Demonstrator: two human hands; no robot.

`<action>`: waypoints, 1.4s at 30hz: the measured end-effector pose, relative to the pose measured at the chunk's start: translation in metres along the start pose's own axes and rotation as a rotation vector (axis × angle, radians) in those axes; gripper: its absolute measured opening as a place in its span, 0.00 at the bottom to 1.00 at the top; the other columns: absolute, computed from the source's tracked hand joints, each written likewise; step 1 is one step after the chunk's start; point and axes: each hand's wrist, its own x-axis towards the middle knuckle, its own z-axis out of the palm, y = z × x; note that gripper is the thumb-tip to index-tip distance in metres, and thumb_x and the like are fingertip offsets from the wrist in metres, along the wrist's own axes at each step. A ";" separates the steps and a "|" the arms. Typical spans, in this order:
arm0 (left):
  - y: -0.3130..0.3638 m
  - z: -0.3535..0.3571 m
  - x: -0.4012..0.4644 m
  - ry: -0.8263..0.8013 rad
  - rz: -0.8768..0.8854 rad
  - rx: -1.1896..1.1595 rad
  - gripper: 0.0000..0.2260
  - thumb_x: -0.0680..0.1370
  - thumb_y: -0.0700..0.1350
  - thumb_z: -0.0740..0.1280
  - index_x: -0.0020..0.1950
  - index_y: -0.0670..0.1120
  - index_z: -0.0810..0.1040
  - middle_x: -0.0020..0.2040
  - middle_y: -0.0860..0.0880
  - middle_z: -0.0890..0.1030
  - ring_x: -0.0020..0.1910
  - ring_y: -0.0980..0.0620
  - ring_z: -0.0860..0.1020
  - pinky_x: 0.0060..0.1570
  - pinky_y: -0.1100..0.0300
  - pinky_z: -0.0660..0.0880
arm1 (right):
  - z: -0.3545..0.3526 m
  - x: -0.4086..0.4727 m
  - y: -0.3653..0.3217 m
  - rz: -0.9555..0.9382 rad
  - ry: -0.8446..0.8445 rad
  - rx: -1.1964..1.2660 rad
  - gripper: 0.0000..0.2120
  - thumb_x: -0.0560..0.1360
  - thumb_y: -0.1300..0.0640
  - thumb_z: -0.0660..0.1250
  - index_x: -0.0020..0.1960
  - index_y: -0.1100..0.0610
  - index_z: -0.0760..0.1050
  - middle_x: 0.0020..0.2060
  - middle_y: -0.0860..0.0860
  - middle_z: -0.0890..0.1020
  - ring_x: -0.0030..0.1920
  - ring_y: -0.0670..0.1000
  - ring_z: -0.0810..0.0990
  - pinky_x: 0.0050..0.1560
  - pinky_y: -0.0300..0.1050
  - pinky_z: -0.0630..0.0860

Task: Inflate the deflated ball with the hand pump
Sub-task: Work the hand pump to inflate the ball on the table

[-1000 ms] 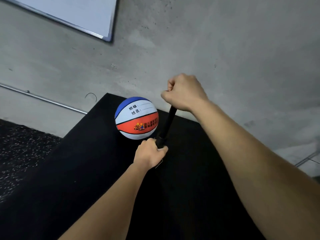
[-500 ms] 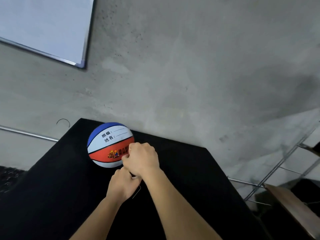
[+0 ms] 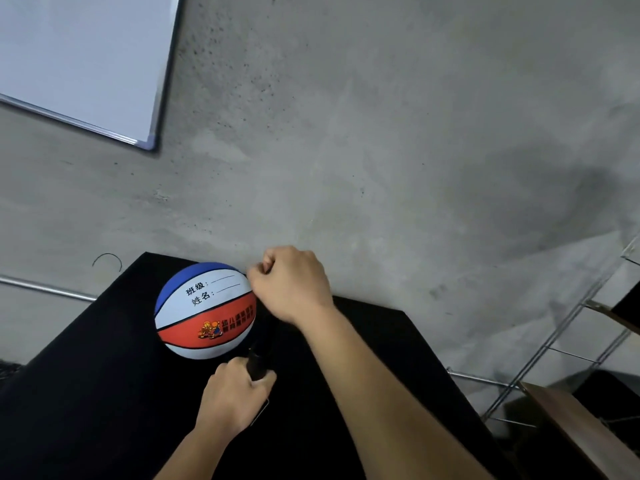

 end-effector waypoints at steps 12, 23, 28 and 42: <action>-0.003 -0.001 0.004 -0.053 0.084 0.050 0.18 0.62 0.61 0.56 0.34 0.48 0.73 0.33 0.50 0.81 0.36 0.47 0.80 0.33 0.54 0.72 | 0.071 -0.036 0.034 0.054 -0.127 -0.094 0.12 0.76 0.48 0.61 0.38 0.53 0.71 0.39 0.52 0.81 0.41 0.57 0.78 0.41 0.47 0.76; 0.001 -0.004 0.004 -0.056 -0.005 -0.003 0.12 0.71 0.55 0.67 0.33 0.49 0.74 0.34 0.52 0.79 0.35 0.50 0.78 0.38 0.57 0.72 | 0.014 0.019 0.010 0.023 0.012 -0.068 0.14 0.72 0.49 0.63 0.34 0.58 0.72 0.33 0.55 0.79 0.39 0.60 0.77 0.39 0.47 0.74; -0.003 -0.004 0.009 -0.056 0.002 0.001 0.14 0.68 0.58 0.65 0.37 0.47 0.78 0.37 0.50 0.84 0.42 0.44 0.82 0.45 0.53 0.79 | 0.067 -0.004 0.022 0.024 -0.048 -0.125 0.12 0.74 0.49 0.62 0.37 0.56 0.71 0.35 0.54 0.76 0.41 0.62 0.73 0.43 0.49 0.72; -0.007 -0.001 0.008 -0.099 -0.011 -0.048 0.10 0.73 0.56 0.68 0.45 0.50 0.78 0.42 0.52 0.81 0.42 0.51 0.80 0.44 0.56 0.77 | -0.011 0.034 -0.005 -0.027 0.051 -0.070 0.12 0.70 0.51 0.65 0.35 0.59 0.76 0.32 0.54 0.80 0.38 0.58 0.78 0.38 0.46 0.74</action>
